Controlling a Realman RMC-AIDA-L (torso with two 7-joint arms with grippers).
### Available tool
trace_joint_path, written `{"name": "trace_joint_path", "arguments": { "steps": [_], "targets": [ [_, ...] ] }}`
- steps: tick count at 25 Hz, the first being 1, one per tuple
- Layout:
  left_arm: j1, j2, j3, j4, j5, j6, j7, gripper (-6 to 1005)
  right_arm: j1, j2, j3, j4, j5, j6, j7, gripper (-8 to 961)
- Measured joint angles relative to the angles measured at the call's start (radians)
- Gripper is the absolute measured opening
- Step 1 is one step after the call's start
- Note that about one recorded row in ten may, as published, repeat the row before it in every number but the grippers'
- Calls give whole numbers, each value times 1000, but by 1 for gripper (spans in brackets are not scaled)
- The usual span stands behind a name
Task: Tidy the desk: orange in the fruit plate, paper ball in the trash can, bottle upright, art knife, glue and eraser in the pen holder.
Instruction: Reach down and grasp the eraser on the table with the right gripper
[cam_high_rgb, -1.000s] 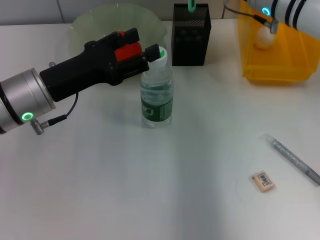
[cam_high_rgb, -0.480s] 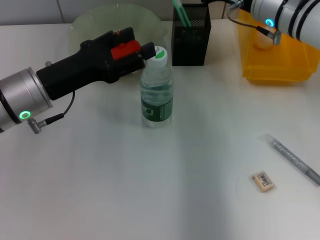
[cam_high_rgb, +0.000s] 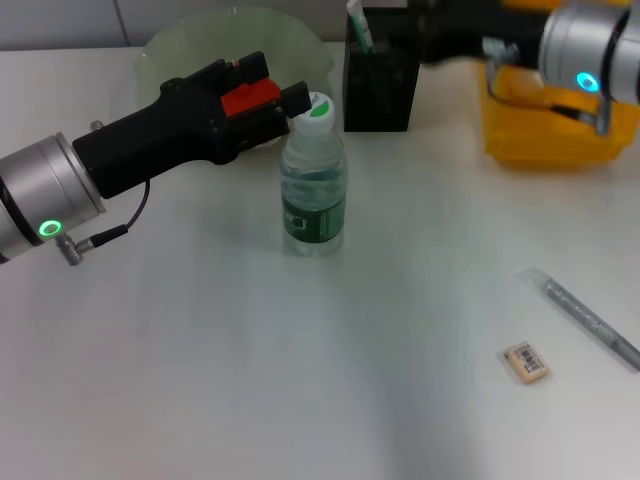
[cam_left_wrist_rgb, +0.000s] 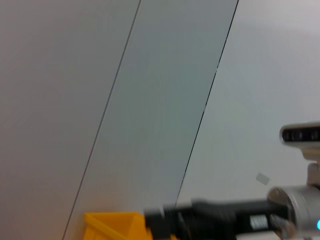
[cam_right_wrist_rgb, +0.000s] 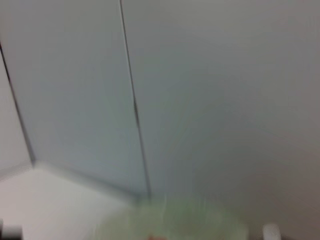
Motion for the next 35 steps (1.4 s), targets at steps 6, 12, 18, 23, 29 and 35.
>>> {"name": "trace_joint_path", "arguments": {
  "steps": [6,12,18,23,29,35],
  "targets": [
    [-5,0,0,0,-1,2,3,802,75,-3,168,-116,-460,-438,451,471],
    [-10,0,0,0,3,2,3,802,152,-2,215,-208,-711,-792,621,471],
    [-12,-1,0,1,4,2,3,802,204,1,160,-220,-806,-963,653,467],
    [-12,-2,0,1,5,2,3,802,228,2,93,-192,-812,-1014,659,462],
    [-8,-2,0,1,3,4,3,802,234,2,81,-153,-892,-1026,674,463],
    [-12,-3,0,1,4,4,3,802,228,3,81,-134,-913,-1027,677,471]
  ]
}}
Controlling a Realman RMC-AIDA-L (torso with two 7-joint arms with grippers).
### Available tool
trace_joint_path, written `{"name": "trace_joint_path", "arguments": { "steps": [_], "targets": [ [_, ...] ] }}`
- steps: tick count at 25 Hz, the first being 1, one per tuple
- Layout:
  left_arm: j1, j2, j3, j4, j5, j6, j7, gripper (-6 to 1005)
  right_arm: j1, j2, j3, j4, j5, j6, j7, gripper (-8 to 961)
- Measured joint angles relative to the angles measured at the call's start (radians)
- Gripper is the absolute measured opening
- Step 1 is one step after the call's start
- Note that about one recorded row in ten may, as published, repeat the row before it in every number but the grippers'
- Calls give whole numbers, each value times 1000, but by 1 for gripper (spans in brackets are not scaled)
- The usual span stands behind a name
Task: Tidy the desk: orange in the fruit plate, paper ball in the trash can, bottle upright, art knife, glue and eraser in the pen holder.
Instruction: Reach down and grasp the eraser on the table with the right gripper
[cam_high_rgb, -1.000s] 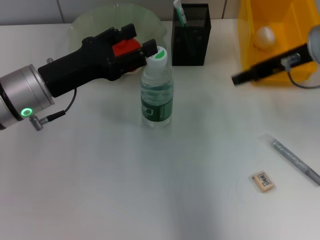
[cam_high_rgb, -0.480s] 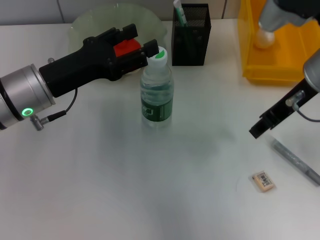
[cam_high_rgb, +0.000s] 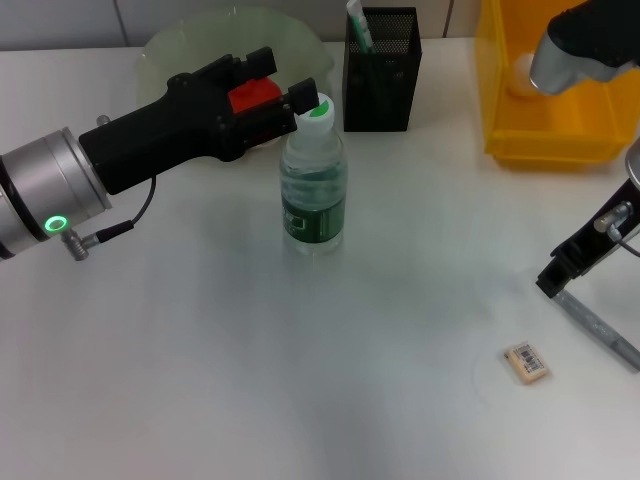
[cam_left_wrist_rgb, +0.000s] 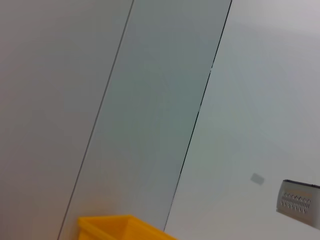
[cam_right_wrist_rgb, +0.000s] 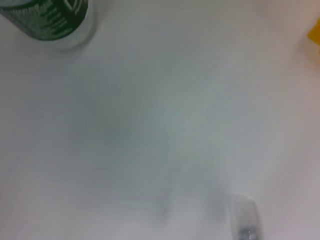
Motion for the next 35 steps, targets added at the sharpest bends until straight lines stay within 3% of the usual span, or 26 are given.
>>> {"name": "trace_joint_path", "arguments": {
  "steps": [21,35],
  "targets": [
    [-12,0,0,-10,2,-5,0,802,41,6,-229,139,124,1,57,471],
    [-13,1,1,-11,3,-7,1,802,64,6,-272,200,123,46,87,466]
  ]
}}
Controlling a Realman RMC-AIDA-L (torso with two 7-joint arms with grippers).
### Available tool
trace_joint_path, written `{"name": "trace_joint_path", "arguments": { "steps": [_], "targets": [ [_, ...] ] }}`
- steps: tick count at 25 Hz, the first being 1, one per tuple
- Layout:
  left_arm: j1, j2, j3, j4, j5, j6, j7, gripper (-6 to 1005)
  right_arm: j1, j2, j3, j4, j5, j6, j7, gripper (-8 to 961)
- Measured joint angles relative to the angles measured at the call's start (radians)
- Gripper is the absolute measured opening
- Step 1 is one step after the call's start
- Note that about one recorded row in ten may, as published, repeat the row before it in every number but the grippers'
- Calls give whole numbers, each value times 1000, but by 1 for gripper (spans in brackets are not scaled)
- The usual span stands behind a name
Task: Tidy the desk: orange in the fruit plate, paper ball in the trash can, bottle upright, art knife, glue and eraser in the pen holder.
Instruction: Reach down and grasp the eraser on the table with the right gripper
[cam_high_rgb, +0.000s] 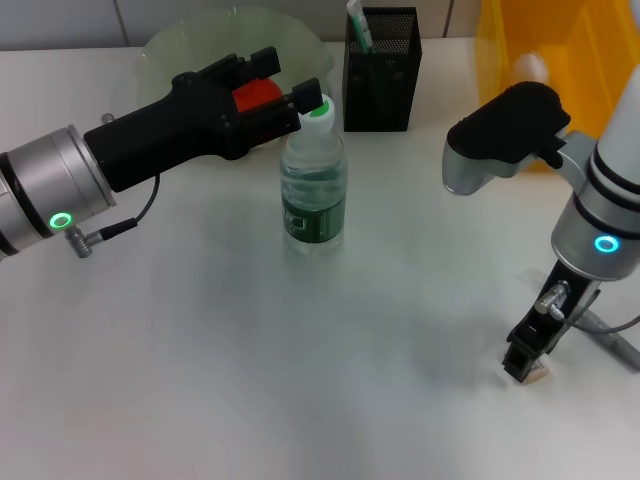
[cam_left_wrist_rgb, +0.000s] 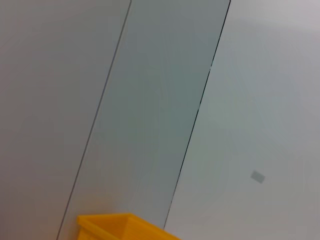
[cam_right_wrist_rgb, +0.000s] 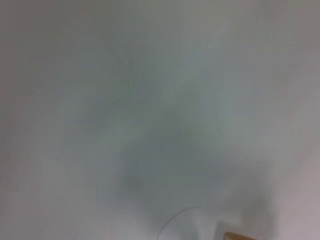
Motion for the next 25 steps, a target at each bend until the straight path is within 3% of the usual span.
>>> {"name": "trace_joint_path", "arguments": {
  "steps": [21,25],
  "targets": [
    [-1,2,-1,-5,-1,4,11,802,28,3,-4,77,13,43,14,458],
    [-2,2,-1,-5,-3,7,11,802,28,3,-3,91,13,47,14,380]
  ]
}}
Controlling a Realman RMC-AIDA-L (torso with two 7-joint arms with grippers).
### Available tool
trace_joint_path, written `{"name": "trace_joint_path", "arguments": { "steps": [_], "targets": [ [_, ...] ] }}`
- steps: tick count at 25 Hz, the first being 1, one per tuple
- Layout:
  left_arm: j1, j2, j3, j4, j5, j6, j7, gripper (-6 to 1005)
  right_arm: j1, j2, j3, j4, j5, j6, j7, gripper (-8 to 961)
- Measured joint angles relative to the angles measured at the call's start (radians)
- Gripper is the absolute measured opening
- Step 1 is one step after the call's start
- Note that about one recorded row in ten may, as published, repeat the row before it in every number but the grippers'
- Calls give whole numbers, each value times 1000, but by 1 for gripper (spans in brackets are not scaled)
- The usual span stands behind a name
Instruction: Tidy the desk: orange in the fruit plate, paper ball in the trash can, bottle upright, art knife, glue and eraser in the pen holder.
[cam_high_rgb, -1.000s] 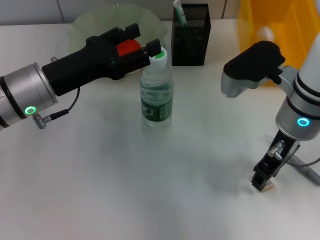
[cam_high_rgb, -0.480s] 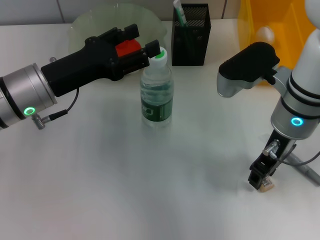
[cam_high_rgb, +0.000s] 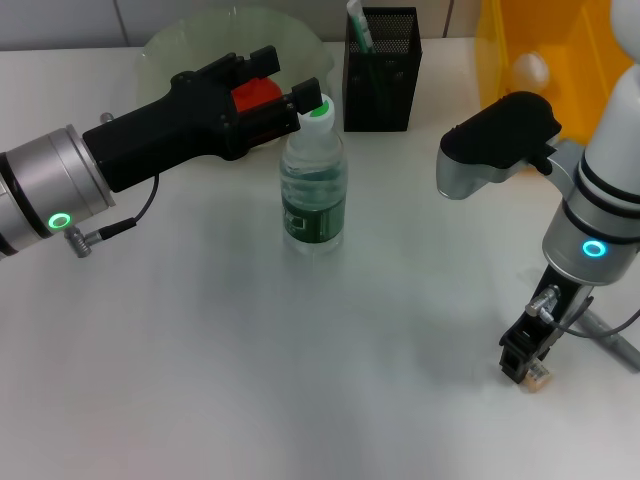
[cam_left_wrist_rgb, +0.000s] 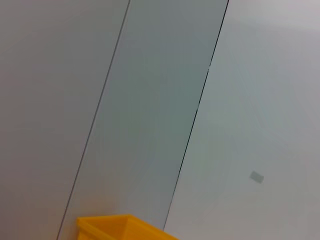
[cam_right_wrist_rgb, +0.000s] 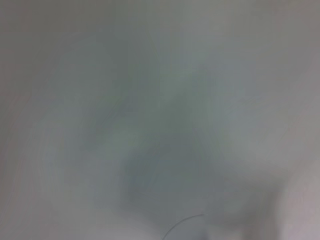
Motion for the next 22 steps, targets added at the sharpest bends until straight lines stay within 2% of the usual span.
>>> {"name": "trace_joint_path", "arguments": {
  "steps": [7,13,16,18,22],
  "targets": [
    [0,0,0,0,0,0,0,802,-7,-1,11,-8,0,8,5,330],
    [0,0,0,0,1,0,0,802,-41,-8,124,-140,-4,51,-1,283],
    [0,0,0,0,2,0,0,802,-46,-9,192,-214,-8,144,-18,270],
    [0,0,0,-1,3,0,0,802,-43,-9,233,-241,-9,256,-33,277],
    [2,0,0,-1,3,5,0,802,-19,-9,259,-220,-11,502,-49,291]
  ]
}}
